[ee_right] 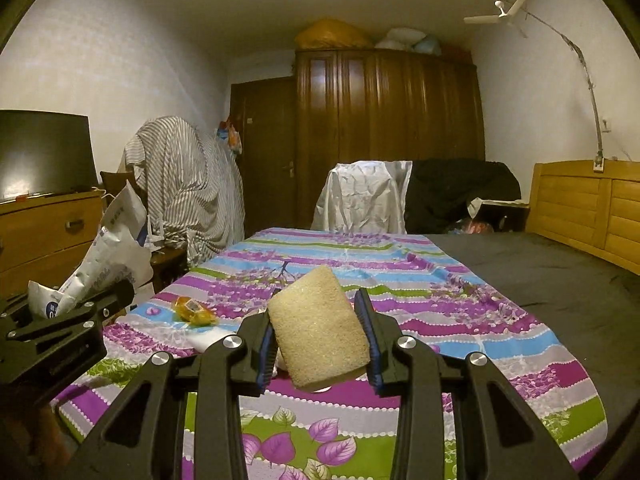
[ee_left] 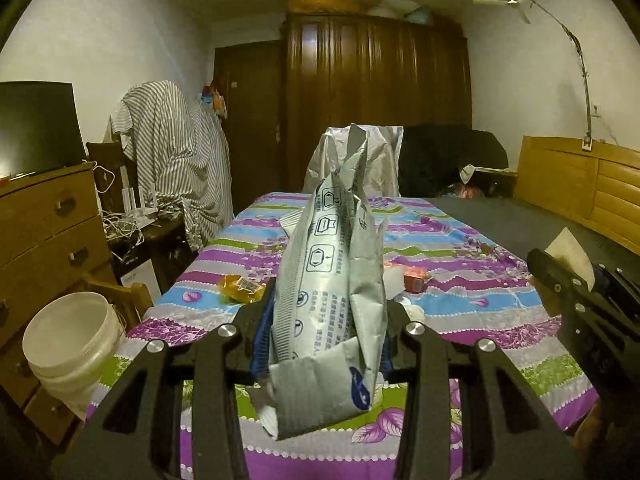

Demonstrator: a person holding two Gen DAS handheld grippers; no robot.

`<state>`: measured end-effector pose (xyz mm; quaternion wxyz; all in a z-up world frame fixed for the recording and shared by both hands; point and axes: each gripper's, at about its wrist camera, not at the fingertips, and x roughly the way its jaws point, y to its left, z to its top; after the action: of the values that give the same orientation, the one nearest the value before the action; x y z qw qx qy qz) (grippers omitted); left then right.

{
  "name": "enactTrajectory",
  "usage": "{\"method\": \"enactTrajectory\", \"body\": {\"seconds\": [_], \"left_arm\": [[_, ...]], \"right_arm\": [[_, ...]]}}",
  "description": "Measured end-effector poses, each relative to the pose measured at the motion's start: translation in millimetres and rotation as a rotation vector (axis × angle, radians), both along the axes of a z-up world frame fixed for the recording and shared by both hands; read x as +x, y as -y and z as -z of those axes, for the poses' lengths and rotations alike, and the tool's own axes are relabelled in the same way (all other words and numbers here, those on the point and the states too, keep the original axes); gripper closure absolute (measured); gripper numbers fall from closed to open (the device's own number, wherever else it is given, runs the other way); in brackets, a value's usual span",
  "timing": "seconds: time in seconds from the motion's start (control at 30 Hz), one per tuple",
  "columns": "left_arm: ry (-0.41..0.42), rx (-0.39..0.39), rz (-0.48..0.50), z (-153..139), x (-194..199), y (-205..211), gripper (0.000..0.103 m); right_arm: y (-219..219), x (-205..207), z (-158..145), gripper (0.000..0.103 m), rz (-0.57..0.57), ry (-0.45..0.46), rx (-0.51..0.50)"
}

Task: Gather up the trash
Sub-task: 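Carry the wrapper and sponge over the white bucket with both grippers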

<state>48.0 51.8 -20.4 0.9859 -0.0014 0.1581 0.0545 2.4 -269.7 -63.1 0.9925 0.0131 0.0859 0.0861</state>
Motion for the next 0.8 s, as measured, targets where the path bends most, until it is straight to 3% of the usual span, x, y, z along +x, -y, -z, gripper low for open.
{"method": "enactTrajectory", "body": {"seconds": [0.27,0.47,0.8], "left_arm": [[0.001,0.004,-0.001,0,-5,0,0.064],[0.001,0.007,-0.049,-5,-5,-17,0.064],[-0.008,-0.002,-0.225,-27,-7,-96,0.064]], "right_arm": [[-2,1,-2,0.066,-0.01,-0.008,-0.003],[-21,15,-12,0.066,-0.083,-0.022,-0.009],[-99,47,-54,0.066,-0.219,-0.002,-0.013]]}}
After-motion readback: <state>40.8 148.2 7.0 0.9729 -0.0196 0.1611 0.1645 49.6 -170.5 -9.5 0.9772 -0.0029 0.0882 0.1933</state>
